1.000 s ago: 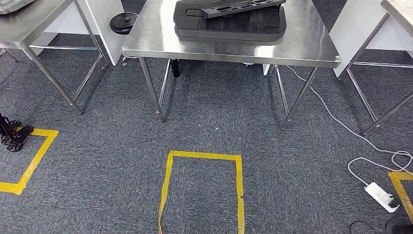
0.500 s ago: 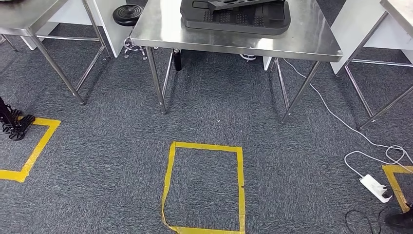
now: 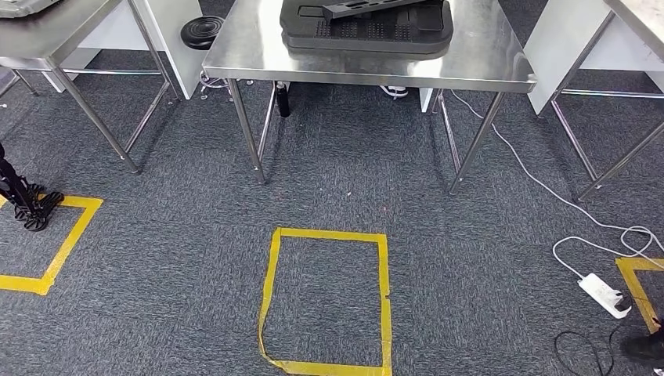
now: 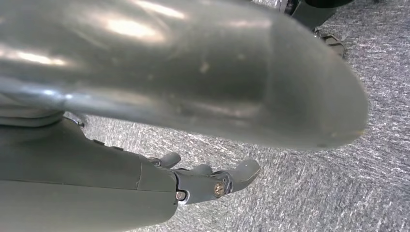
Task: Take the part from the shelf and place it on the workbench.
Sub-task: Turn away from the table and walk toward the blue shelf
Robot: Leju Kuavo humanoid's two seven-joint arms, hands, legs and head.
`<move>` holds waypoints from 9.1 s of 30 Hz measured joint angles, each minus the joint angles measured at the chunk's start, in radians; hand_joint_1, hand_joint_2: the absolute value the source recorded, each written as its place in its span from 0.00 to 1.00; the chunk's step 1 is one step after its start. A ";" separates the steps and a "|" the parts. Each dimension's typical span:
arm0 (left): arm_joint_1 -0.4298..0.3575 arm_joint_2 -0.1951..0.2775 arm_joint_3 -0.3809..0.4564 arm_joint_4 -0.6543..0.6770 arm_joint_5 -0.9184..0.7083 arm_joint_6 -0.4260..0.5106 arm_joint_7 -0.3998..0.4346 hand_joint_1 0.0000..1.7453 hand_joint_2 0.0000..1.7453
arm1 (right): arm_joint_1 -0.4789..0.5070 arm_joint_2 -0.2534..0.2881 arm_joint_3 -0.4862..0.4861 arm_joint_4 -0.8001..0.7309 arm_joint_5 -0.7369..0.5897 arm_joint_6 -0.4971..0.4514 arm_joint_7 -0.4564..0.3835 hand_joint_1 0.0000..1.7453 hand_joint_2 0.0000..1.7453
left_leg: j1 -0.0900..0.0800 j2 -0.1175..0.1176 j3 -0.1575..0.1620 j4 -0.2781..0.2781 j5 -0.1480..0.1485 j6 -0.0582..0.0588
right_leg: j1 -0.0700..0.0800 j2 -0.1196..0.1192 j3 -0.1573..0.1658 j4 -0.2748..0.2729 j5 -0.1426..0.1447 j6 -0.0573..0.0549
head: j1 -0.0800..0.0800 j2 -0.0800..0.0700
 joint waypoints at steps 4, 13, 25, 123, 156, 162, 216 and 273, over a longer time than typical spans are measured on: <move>0.000 0.000 0.000 0.000 0.000 0.000 0.000 0.00 0.00 | 0.000 0.000 0.000 0.000 0.001 0.000 0.000 0.00 0.00 | 0.000 0.000 -0.002 0.000 0.000 -0.001 | 0.000 0.000 -0.002 0.000 0.000 0.000 | 0.000 0.000; 0.000 0.000 0.000 0.000 0.000 0.002 0.000 0.00 0.00 | 0.000 0.000 0.000 0.000 0.008 0.000 -0.003 0.00 0.00 | -0.003 0.000 -0.006 -0.001 0.000 0.000 | -0.003 0.000 -0.006 0.000 0.000 0.000 | 0.000 0.000; -0.001 -0.003 0.000 0.001 0.004 0.008 0.000 0.00 0.00 | -0.003 0.001 0.006 0.001 0.051 -0.039 0.008 0.00 0.00 | 0.001 -0.002 0.004 -0.028 0.012 0.022 | -0.009 0.000 -0.009 0.008 -0.008 0.015 | 0.001 0.000; 0.004 0.031 -0.129 0.006 -0.152 0.168 0.189 0.00 0.00 | -0.018 -0.004 -0.017 0.010 0.174 -0.013 0.076 0.00 1.00 | 0.003 -0.072 0.000 0.041 -0.051 0.026 | -0.026 0.003 -0.153 0.317 -0.128 0.023 | -0.020 0.000; 0.002 0.022 -0.122 0.015 -0.076 0.041 0.208 0.00 0.00 | -0.017 -0.010 -0.012 0.013 0.206 0.016 0.096 0.00 1.00 | 0.005 -0.110 -0.003 0.039 -0.042 0.016 | -0.030 0.040 -0.085 0.165 -0.061 0.045 | -0.015 0.000; 0.008 0.023 -0.118 0.015 -0.079 0.038 0.206 0.00 0.00 | -0.024 -0.009 -0.008 0.013 0.213 0.018 0.091 0.00 1.00 | 0.003 -0.144 -0.015 0.037 -0.029 -0.018 | -0.029 0.049 -0.023 0.033 -0.003 0.006 | -0.018 0.000; 0.005 0.057 -0.068 0.014 -0.009 -0.044 0.001 0.00 0.00 | -0.016 -0.026 -0.041 0.014 0.228 -0.016 0.077 0.00 1.00 | 0.000 -0.054 0.014 0.033 -0.056 0.027 | -0.021 0.000 -0.166 0.341 -0.135 0.009 | -0.015 0.000; 0.011 0.049 -0.066 0.014 -0.010 0.022 0.012 0.00 0.00 | -0.021 -0.010 -0.048 0.015 0.259 -0.013 0.083 0.00 0.00 | -0.002 0.027 0.037 0.022 -0.062 0.021 | -0.016 -0.068 -0.052 0.107 -0.042 0.014 | -0.024 0.000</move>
